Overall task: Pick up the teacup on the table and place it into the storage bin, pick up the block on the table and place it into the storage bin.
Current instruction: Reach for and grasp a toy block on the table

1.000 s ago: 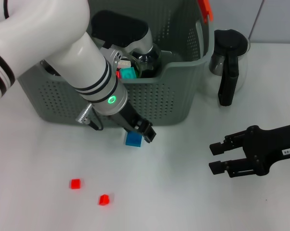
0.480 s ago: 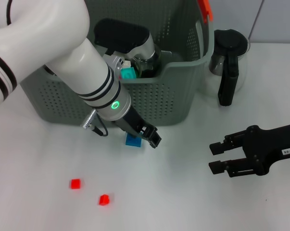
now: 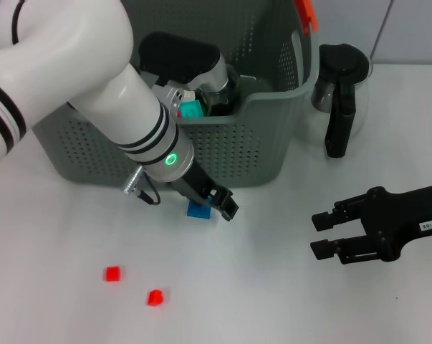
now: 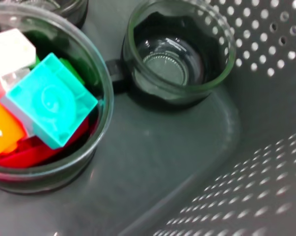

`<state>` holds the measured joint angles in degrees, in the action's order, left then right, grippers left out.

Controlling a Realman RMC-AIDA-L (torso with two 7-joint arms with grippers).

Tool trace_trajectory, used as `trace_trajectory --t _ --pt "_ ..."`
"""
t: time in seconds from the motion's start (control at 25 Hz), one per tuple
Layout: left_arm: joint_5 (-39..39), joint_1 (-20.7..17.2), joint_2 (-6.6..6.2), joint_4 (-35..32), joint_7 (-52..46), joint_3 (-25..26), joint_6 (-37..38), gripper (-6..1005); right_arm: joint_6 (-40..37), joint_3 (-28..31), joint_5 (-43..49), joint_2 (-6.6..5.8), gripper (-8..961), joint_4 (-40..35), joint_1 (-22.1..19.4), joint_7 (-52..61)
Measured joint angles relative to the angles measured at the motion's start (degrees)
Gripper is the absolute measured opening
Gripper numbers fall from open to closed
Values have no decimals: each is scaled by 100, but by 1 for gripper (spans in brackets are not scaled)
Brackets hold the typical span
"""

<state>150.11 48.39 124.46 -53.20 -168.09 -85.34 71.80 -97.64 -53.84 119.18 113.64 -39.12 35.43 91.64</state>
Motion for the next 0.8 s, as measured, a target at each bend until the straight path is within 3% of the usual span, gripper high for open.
trace_trajectory --t 0.8 --pt "35 -20 -13 29 14 40 243 588 -8 18 0 0 562 -1 -8 4"
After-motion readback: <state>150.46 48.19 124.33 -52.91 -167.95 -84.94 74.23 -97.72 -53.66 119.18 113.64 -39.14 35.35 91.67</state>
